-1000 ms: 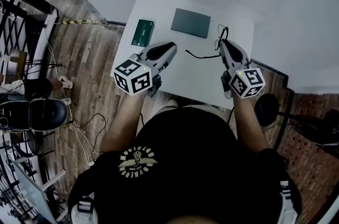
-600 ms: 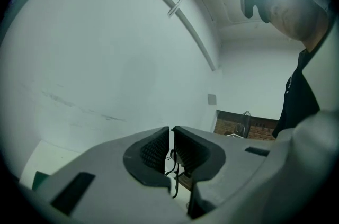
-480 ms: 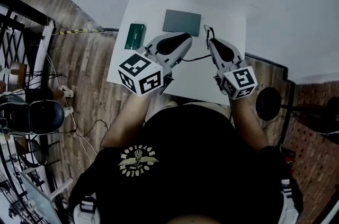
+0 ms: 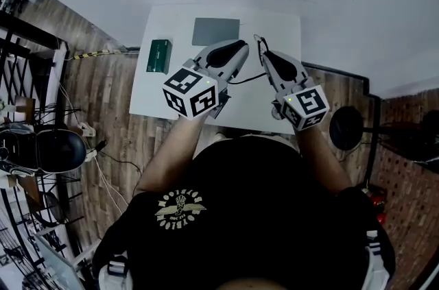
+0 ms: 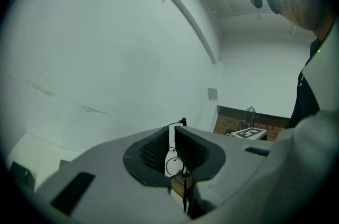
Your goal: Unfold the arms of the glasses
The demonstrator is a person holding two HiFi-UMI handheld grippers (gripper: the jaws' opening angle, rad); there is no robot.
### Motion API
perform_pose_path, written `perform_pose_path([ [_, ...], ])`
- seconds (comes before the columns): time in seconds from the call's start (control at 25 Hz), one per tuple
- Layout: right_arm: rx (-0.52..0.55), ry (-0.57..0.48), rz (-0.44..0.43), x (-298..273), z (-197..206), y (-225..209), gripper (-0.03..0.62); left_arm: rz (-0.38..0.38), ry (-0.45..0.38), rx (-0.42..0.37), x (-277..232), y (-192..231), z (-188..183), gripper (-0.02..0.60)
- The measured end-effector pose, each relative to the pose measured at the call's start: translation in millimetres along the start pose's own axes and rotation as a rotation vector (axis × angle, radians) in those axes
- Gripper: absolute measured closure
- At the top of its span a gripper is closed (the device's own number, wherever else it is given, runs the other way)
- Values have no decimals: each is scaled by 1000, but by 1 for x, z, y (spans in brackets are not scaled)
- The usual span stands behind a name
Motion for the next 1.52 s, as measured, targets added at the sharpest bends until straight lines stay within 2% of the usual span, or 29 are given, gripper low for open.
perform_pose_path([
  [0.36,-120,-3,0,16,1,-20,574,-12,71,28,-11,-12,31,543],
  [0.6,-181,-7,-18,20,0,-29,574,28,189,-18,-20,-28,48,543],
  [0.8,-139,6,-34,22,-1,-27,576,51,242,-90,-26,-39,48,541],
  [1.0,-66,43,-41,24,-2,-24,576,81,295,-144,-37,-46,51,504],
  [1.24,38,61,-60,29,-2,-23,576,69,304,-142,-45,-51,53,493],
  [1.52,31,71,-59,30,3,-26,576,47,318,-134,-44,-46,59,545],
])
Point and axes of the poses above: the fingertips, and each gripper's own axes: x backward along the fingers, y to its left, z out of its underside, the point moved 6 cm from there along x, backward along the fingers, and after that the axes turned 11 degrees about -y, right-handed, at the moved point
